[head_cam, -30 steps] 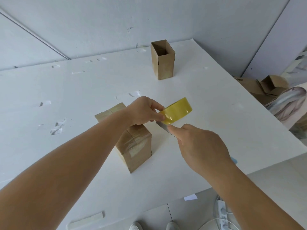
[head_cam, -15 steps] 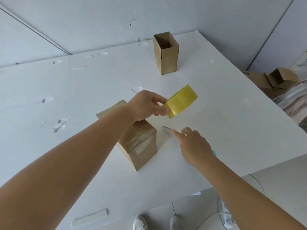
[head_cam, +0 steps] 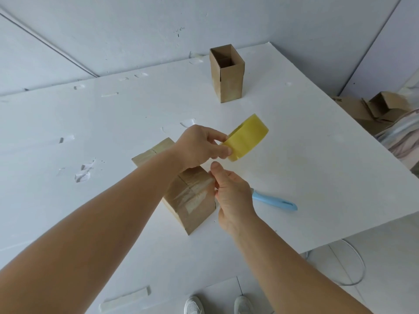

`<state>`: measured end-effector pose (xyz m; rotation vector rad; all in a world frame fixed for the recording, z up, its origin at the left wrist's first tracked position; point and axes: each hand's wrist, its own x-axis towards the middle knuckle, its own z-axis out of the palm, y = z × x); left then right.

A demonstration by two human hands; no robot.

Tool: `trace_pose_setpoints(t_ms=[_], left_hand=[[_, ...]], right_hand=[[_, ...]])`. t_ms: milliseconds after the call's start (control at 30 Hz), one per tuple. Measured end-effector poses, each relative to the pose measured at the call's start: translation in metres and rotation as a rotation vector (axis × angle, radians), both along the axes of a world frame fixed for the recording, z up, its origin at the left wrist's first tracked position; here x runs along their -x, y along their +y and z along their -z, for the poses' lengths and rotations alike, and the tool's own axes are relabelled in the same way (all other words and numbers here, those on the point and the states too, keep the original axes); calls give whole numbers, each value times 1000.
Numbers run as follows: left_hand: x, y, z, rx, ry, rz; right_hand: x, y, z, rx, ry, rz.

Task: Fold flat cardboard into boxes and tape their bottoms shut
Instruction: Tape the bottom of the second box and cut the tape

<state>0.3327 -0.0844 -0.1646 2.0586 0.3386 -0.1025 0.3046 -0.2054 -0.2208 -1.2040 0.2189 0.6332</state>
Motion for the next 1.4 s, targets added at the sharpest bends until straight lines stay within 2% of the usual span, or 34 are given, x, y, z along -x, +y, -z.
trace_pose_setpoints(t_ms=[167, 300, 433, 667, 767, 1033, 1200, 1300, 1400], left_hand=[[1, -4, 4, -4, -58, -52], [-2, -5, -3, 253, -234, -259], [7, -2, -10, 356, -325, -299], [53, 13, -10, 245, -399, -433], [67, 11, 0, 242, -407, -495], [66, 11, 8, 240, -414, -506], [65, 12, 8, 207, -413, -501], [65, 11, 9, 213, -413, -497], [64, 10, 8, 210, -417, -499]], right_hand=[[3, 4, 3, 22, 4, 79], [2, 5, 5, 64, 2, 105], [1, 4, 5, 39, -26, 111], [4, 1, 6, 122, -92, 88], [7, 2, 5, 121, -68, 75], [1, 5, 3, 104, 9, 61], [-3, -7, 18, 292, 80, -6], [-6, -19, 16, 326, -72, 43], [-3, -22, -7, 225, -456, 12]])
